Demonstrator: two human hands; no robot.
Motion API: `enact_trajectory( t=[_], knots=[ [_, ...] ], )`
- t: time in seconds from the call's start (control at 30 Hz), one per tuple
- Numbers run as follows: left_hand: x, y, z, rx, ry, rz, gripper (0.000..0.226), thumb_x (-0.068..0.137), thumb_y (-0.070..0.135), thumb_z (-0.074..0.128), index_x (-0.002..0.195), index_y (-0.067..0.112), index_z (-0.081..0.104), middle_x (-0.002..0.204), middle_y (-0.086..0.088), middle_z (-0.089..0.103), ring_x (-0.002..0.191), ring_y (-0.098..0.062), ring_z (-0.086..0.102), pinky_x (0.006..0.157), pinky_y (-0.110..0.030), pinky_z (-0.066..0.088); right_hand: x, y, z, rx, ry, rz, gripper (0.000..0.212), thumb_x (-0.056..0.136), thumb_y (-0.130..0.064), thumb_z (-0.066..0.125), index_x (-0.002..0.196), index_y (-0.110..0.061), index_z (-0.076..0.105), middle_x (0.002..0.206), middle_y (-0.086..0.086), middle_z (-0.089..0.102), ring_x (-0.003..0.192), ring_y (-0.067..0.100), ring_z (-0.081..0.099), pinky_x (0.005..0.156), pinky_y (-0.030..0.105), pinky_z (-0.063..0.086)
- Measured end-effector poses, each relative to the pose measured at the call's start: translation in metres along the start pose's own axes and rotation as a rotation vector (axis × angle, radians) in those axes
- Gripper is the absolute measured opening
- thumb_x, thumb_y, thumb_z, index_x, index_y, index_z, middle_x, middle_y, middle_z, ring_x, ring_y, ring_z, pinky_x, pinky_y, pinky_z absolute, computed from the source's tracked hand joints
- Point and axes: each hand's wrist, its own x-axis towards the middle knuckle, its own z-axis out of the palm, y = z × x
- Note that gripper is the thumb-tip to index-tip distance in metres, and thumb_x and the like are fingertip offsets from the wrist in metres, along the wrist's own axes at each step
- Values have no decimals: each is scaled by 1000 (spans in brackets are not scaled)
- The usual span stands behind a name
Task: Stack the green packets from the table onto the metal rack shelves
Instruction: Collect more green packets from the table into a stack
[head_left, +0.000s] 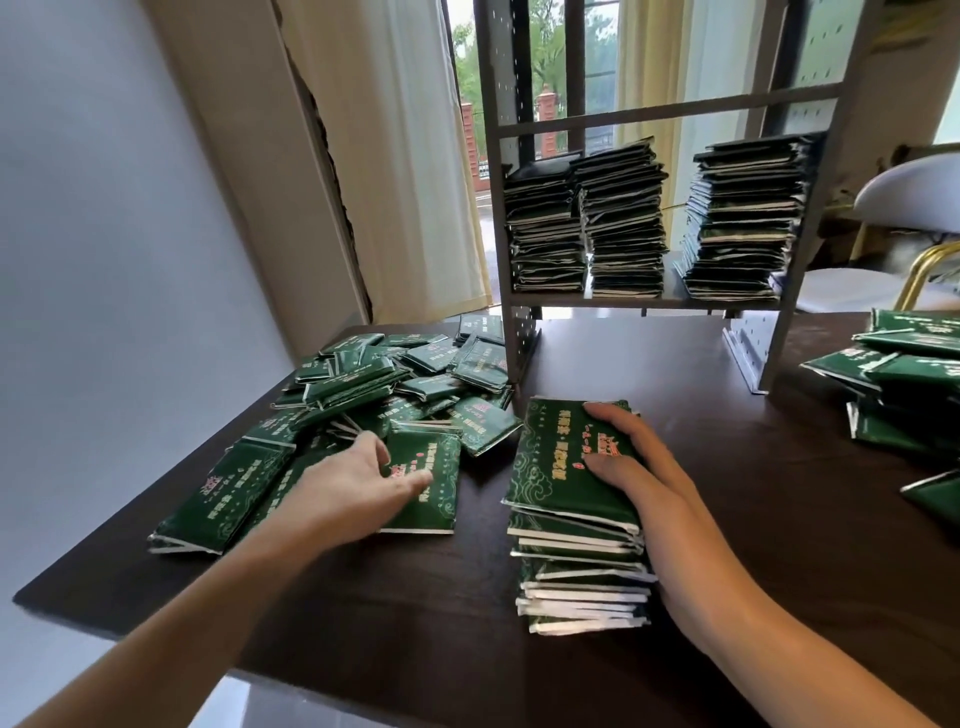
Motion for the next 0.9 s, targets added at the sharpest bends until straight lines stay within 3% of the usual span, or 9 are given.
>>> enact_trajectory(
  t=[0.1, 0.2, 0.3, 0.37, 0.43, 0.5, 0.6, 0.77, 0.9],
  knots=[
    [-3, -4, 9, 117, 17, -45, 87, 78, 81, 57, 140, 24, 36, 133, -2, 62, 120, -25, 59, 95, -34, 48, 0, 1, 0, -5, 3, -6, 35, 96, -12, 57, 112, -40, 70, 114, 1, 71, 93, 24, 75, 67, 30, 57],
    [-1, -3, 14, -31, 2, -23, 92, 70, 73, 73, 138, 23, 36, 119, -2, 69, 109, -24, 65, 93, -35, 51, 0, 1, 0, -10, 7, -16, 35, 97, -11, 56, 114, -39, 69, 107, -1, 75, 92, 24, 75, 71, 33, 56],
    [-1, 1, 10, -402, -44, -22, 79, 66, 37, 92, 127, 21, 45, 82, 0, 67, 69, -15, 67, 75, -33, 55, -1, 0, 0, -18, 15, -21, 34, 97, -13, 55, 115, -39, 69, 108, -1, 75, 95, 23, 74, 76, 35, 56],
    [0, 3, 6, -519, 28, 12, 67, 67, 12, 91, 121, 18, 52, 88, -4, 63, 75, -16, 66, 77, -36, 58, -1, 0, 0, -5, 12, -17, 34, 98, -11, 54, 118, -35, 68, 106, 0, 75, 92, 22, 75, 67, 27, 58],
    [0, 5, 0, -648, 108, 47, 62, 69, -2, 85, 119, 17, 55, 96, -9, 65, 87, -23, 68, 84, -46, 59, -2, -1, -1, 13, 2, -7, 34, 98, -8, 54, 120, -31, 67, 106, 2, 75, 87, 20, 75, 60, 21, 56],
    [-3, 10, -10, -786, 165, 105, 54, 75, -10, 77, 118, 15, 56, 98, -11, 69, 87, -24, 71, 79, -44, 61, -2, -3, 0, 20, -7, -3, 34, 98, -8, 53, 122, -29, 66, 107, 2, 74, 86, 18, 75, 58, 19, 55],
    [-5, 20, -25, -949, 223, 215, 40, 84, -7, 71, 117, 13, 60, 99, -9, 74, 84, -21, 75, 68, -34, 62, -3, -2, 0, 9, -10, -2, 34, 99, -9, 53, 122, -30, 66, 103, -2, 76, 88, 20, 75, 59, 20, 55],
    [-10, 38, -55, -955, 313, 369, 25, 89, 4, 71, 110, 16, 70, 97, 0, 78, 83, -14, 75, 70, -26, 60, -1, -1, -1, -8, 5, -6, 34, 98, -10, 54, 120, -32, 67, 109, 1, 74, 92, 22, 74, 63, 22, 56],
    [-15, 57, -86, -848, 205, 504, 22, 89, 11, 71, 108, 22, 73, 99, 2, 78, 89, -13, 75, 76, -25, 56, 1, -1, -1, 6, 4, 3, 34, 97, -10, 56, 119, -33, 68, 115, 3, 72, 93, 22, 75, 63, 23, 56]
  ],
)
